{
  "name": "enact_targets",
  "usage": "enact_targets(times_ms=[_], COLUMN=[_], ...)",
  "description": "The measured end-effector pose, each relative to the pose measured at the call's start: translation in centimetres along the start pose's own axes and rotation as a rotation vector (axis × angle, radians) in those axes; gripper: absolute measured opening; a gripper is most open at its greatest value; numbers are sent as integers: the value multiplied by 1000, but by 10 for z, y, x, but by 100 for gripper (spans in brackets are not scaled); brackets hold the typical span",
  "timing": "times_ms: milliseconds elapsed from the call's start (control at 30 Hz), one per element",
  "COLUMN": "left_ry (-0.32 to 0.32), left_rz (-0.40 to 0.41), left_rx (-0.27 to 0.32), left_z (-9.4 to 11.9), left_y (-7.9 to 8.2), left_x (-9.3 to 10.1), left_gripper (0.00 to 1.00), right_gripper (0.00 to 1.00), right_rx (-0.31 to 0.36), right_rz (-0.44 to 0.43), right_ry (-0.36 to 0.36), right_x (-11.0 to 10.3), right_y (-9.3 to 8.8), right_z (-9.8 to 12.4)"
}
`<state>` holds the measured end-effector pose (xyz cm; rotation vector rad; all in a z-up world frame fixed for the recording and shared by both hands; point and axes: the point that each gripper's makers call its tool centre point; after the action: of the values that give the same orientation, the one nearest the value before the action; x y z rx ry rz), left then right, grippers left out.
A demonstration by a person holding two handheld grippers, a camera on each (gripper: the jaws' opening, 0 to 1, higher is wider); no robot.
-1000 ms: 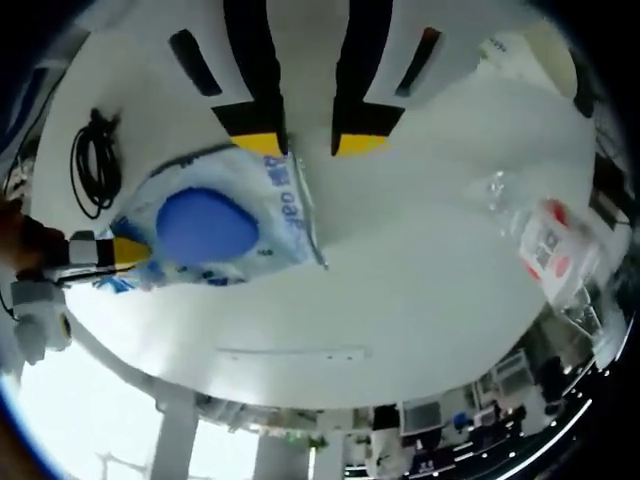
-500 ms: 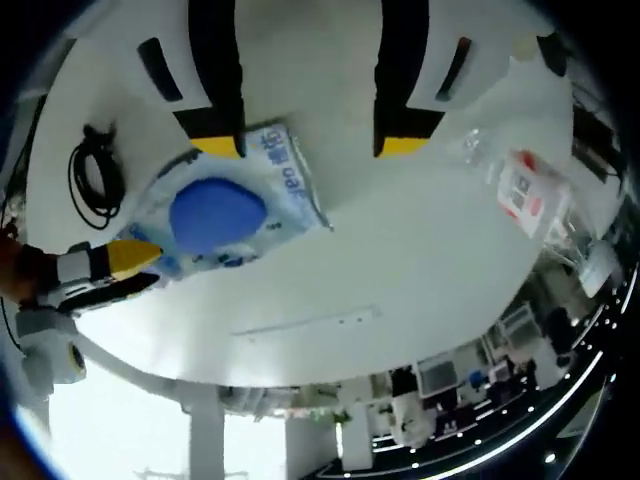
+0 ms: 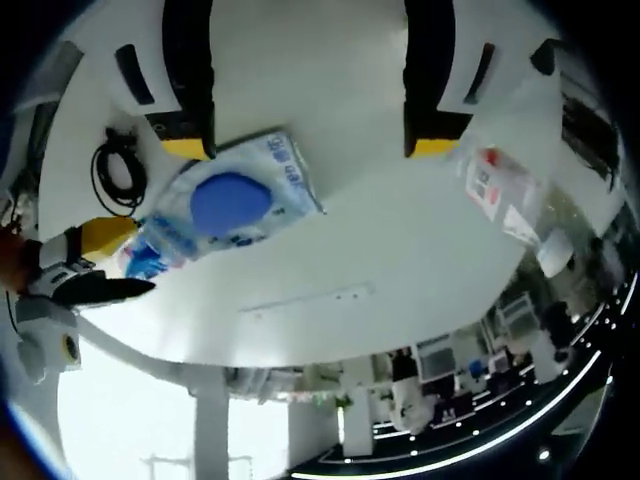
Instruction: Arrange the tabletop items into an orderly group along one side of the table until the central work area is clear of visible clutter.
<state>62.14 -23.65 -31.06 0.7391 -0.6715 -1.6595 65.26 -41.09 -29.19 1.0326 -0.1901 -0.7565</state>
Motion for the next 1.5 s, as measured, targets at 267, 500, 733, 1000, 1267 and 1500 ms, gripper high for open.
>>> enact_targets(times_ms=[267, 500, 733, 1000, 1267, 1500], left_ry=[6, -1, 6, 36, 55, 93], left_rz=[29, 27, 24, 32, 48, 35], left_rx=[22, 23, 26, 18, 19, 23], left_z=[19, 31, 42, 51, 60, 67], left_y=[-2, -7, -10, -22, -29, -34], left_x=[-10, -14, -24, -41, -55, -70], left_gripper=[92, 99, 99, 99, 99, 99], right_gripper=[99, 99, 99, 99, 99, 99], right_rx=[1, -32, -21, -7, -9, -5], right_rz=[15, 73, 69, 72, 59, 42], right_ry=[8, -3, -20, -31, -34, -33], right_x=[-23, -32, -36, -46, -60, -74], right_y=[-3, -14, -21, -31, -45, -55], right_z=[21, 35, 54, 73, 89, 98])
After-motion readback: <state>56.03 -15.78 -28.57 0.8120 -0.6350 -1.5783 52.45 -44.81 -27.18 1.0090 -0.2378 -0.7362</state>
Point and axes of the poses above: the point that each gripper's makers call its tool centre point, and the gripper's own axes: z roughly backward along the fingers, x roughly to its right, y roughly out of its top, and after that the axes turned 8 degrees about y, right-handed
